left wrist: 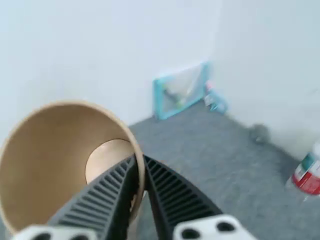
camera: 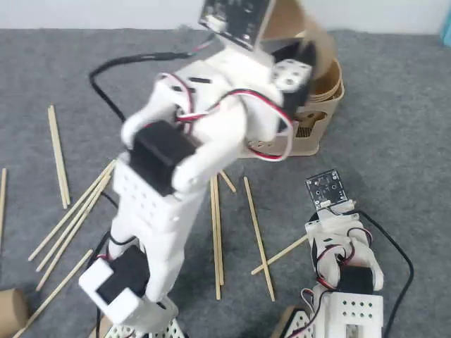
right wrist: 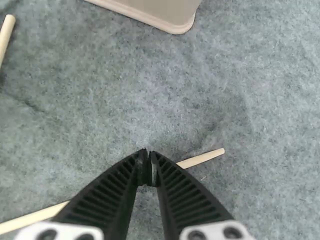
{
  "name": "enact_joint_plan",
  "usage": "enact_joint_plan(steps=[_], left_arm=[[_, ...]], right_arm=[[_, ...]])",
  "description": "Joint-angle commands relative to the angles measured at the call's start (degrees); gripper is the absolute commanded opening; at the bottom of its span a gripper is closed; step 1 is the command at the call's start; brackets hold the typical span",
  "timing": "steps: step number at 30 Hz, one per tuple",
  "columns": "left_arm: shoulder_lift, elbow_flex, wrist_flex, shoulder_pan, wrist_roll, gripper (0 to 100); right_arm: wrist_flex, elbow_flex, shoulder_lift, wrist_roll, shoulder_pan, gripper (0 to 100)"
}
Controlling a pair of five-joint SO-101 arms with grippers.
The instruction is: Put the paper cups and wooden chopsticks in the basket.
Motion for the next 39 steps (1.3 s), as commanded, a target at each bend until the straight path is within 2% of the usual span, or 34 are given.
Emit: enact_joint_plan(steps=[1, 5, 8, 13, 15, 22, 29, 32, 39], left_arm=[[-2.37, 6.64, -10.11, 2.46, 0.44, 1], [-2.55, 17.8, -17.23, 2.46, 0.35, 1], [-2.55, 22.9, -19.25, 2.55, 0.18, 1], [-2.46, 28.18, -19.96, 2.2, -7.03, 1], [-2.46, 30.37, -22.86, 2.11, -8.44, 1], [-2.46, 31.87, -31.74, 0.79, -9.05, 1], [-2.29, 32.13, -33.49, 0.79, -15.47, 1], [-2.37, 35.65, -34.55, 0.79, -17.76, 1], [-2.37, 44.53, -43.69, -3.43, -21.1, 1]], right_arm=[[0.48, -0.44, -0.66, 0.7, -0.13, 0.9], [0.48, -0.44, -0.66, 0.79, -0.13, 0.9], [0.48, -0.44, -0.66, 0.79, -0.22, 0.9], [0.57, -0.44, -0.75, 2.46, -0.31, 0.9], [0.57, -0.44, -0.75, 2.55, -0.31, 0.9], [0.57, 0.09, -0.75, 2.73, -0.4, 0.9], [0.48, 0.09, -0.75, 2.73, -0.4, 0.9], [0.48, 0.09, -0.75, 2.73, -0.4, 0.9], [0.4, 0.09, -0.75, 2.73, -0.4, 0.9]])
